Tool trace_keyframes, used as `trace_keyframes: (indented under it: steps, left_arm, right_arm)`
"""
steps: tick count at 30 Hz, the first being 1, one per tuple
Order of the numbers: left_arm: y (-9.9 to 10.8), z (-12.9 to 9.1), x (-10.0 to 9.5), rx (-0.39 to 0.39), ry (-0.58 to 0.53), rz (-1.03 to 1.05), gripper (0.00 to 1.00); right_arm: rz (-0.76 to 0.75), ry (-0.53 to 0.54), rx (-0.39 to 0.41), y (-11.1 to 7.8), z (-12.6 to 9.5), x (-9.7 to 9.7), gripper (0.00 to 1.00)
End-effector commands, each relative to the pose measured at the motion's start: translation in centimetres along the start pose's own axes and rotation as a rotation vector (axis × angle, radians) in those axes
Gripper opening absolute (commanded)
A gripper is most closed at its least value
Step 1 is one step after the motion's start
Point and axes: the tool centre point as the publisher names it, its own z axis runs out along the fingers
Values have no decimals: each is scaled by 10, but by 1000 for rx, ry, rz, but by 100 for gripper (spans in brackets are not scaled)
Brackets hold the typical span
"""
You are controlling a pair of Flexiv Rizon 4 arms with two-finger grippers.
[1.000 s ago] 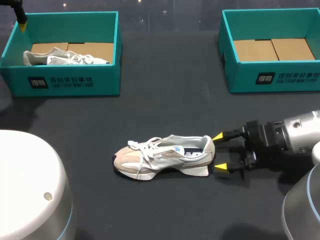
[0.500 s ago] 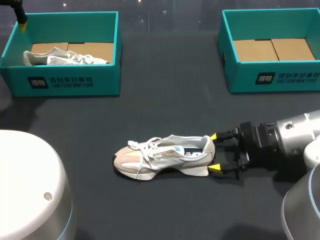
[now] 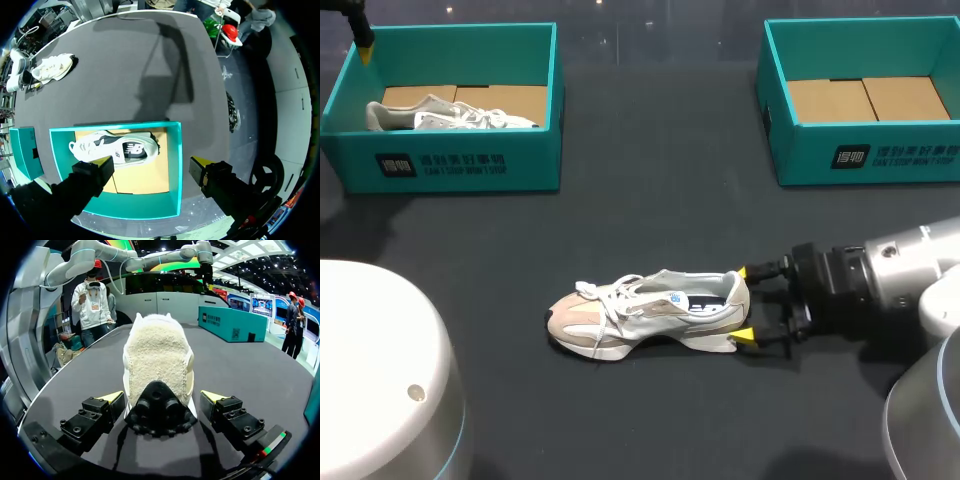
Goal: Take the shoe out of the shoebox, open the shoe tongue, remove and reinsert the insole, then place the shoe into the shoebox
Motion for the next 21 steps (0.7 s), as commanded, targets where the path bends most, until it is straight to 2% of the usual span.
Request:
trace_keyframes:
  steps: [1, 21]
  left_arm:
    - [0, 0, 0, -1, 1, 1, 100]
    - [0, 0, 0, -1, 1, 1, 100]
  right_arm:
    - [1, 3, 5, 1, 6, -1, 100]
    - [-2, 0, 8, 5, 21, 2, 100]
